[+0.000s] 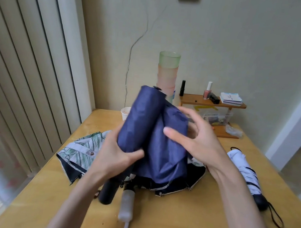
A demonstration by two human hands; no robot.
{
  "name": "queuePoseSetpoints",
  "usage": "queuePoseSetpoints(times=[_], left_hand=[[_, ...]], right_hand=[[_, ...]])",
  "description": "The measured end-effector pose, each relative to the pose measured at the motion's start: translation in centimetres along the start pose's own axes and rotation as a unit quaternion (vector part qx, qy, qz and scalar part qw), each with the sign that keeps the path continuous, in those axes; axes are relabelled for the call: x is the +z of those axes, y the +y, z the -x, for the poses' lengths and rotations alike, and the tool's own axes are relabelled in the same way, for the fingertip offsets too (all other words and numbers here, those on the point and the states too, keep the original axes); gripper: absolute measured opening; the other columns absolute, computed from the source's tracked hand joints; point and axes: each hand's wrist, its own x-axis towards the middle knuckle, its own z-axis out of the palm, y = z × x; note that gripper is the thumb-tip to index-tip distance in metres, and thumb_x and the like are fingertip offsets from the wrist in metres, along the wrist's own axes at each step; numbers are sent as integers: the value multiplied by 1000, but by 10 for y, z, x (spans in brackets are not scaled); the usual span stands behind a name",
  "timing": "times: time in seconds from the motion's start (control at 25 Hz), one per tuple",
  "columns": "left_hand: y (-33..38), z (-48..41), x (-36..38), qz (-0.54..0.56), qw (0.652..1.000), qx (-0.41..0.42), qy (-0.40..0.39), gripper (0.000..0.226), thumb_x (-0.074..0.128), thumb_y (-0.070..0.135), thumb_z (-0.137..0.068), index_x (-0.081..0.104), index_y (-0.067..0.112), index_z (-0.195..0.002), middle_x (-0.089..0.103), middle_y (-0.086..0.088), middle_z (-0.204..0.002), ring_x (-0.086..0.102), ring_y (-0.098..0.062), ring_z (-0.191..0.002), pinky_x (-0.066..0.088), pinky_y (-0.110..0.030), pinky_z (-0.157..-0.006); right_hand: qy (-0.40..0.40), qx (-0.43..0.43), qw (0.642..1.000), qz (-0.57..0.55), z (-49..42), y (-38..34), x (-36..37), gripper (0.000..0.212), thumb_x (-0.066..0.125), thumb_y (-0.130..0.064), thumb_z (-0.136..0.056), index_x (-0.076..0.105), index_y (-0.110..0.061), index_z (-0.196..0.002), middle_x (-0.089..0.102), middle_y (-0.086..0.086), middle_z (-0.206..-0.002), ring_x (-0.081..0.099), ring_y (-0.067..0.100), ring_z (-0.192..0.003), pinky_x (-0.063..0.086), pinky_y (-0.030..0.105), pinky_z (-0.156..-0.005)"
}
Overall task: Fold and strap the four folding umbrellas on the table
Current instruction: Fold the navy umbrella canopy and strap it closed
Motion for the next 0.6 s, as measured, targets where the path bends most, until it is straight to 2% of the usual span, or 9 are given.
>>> queuePoseSetpoints(times=[0.08, 0.2, 0.28, 0.36, 0.44, 0.52, 0.6], left_hand=[[0, -3, -8, 30, 999, -46, 1, 41, 87, 13, -69, 66, 29, -100, 76, 23, -85, 67, 8, -74, 51, -12, -66], [-1, -5, -17, 48, 995, -85, 2, 42, 91, 18, -66, 67, 27, -99, 78, 19, -85, 71, 2, -76, 54, -17, -66], [-1, -5, -19, 65, 992, -109, 9, 41, 90, 22, -66, 68, 28, -100, 79, 14, -89, 74, -5, -80, 58, -24, -68], [-1, -5, -19, 70, 990, -119, 22, 40, 85, 26, -63, 67, 28, -99, 79, 13, -88, 74, -5, -79, 59, -22, -67], [0, -4, -20, 68, 990, -122, 25, 39, 89, 23, -66, 66, 28, -97, 78, 15, -85, 72, -3, -75, 57, -21, -64], [2, -3, -21, 58, 991, -121, 9, 40, 89, 23, -67, 66, 28, -98, 77, 15, -85, 73, -4, -75, 56, -21, -63], [4, -1, -22, 49, 992, -115, -19, 40, 83, 26, -63, 66, 30, -99, 77, 16, -84, 72, -2, -73, 56, -20, -62]], right_hand=[[2, 25, 1000, 12, 0, 11, -8, 51, 88, -27, -78, 72, -22, -126, 80, -8, -114, 76, 12, -109, 60, 26, -90], [77, 35, 996, 5, -4, 19, -8, 43, 89, -38, -71, 78, -17, -106, 81, -2, -97, 77, 13, -95, 60, 27, -85], [101, 28, 994, 9, -5, 19, -6, 30, 85, -38, -80, 78, -20, -102, 80, -4, -90, 74, 7, -83, 56, 20, -73], [98, 21, 995, 2, -3, 15, -5, 26, 77, -41, -88, 78, -22, -105, 78, -6, -89, 68, 2, -74, 51, 19, -66], [85, -5, 996, 14, -3, 12, -4, 27, 70, -39, -95, 74, -25, -118, 78, -6, -102, 70, 2, -85, 53, 19, -72], [72, -57, 995, 44, -4, 8, -2, 33, 68, -35, -100, 67, -30, -133, 72, -3, -118, 70, 8, -106, 54, 20, -89], [52, -106, 990, 73, -4, 7, 0, 34, 68, -34, -100, 67, -32, -134, 66, -6, -126, 64, 12, -121, 51, 26, -102]])
